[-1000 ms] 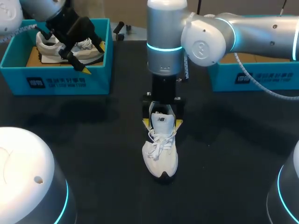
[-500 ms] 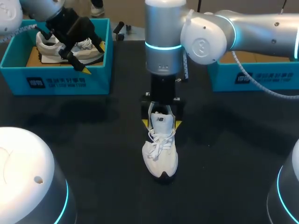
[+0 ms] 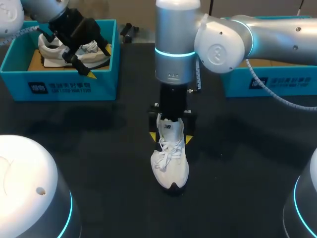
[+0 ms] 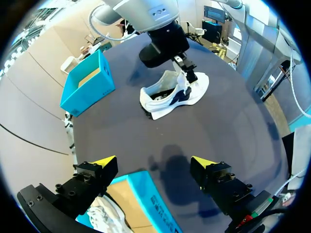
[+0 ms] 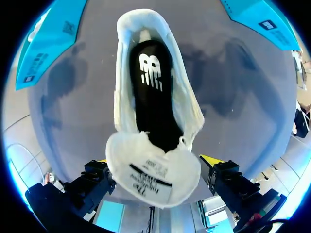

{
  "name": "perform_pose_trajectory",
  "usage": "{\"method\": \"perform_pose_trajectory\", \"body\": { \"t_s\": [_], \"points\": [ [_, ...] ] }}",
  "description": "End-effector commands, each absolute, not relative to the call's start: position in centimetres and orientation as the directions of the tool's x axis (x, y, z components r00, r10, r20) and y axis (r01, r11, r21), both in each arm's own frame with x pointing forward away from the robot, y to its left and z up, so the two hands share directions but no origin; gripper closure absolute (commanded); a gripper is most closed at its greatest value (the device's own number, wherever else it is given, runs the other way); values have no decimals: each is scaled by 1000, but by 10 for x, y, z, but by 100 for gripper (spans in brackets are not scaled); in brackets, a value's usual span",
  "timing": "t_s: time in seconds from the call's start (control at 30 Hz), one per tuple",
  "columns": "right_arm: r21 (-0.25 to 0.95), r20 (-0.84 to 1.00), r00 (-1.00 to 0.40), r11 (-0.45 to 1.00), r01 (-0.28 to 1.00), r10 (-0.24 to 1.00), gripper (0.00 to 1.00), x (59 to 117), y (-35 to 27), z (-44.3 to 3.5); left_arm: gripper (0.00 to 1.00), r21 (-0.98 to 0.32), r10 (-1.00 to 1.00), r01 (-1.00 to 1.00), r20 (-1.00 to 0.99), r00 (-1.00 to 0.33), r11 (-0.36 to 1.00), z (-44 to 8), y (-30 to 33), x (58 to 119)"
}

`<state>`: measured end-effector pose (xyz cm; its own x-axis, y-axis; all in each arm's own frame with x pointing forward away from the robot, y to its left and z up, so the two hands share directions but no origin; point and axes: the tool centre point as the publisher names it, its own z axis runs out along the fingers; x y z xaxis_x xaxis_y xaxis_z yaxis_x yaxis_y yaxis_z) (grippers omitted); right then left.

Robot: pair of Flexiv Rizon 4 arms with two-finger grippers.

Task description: Take the shoe out of the shoebox, open the shoe tongue, remove and reinsert the insole, then place the shoe into the shoebox

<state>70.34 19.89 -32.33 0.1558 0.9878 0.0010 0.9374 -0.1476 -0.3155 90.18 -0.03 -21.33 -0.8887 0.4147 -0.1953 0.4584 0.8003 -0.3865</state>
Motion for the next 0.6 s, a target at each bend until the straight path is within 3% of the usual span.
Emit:
{"method": "perform_pose_trajectory", "body": {
  "t_s": [0.03, 0.53, 0.57, 0.6],
  "points": [
    [-305, 5, 164, -155, 940, 986, 0, 696, 198, -315, 0, -385, 415, 459, -195, -889, 801, -213, 0, 902],
    [-333, -4, 171, -162, 929, 985, 0, 685, 203, -300, 0, -385, 415, 459, -195, -889, 801, -213, 0, 902],
    [-332, -4, 170, -161, 929, 985, 7, 686, 203, -301, 0, -385, 415, 459, -195, -889, 801, -213, 0, 902],
    [-333, -3, 169, -160, 929, 986, 22, 686, 202, -303, 0, -385, 415, 459, -195, -889, 801, -213, 0, 902]
  ]
}}
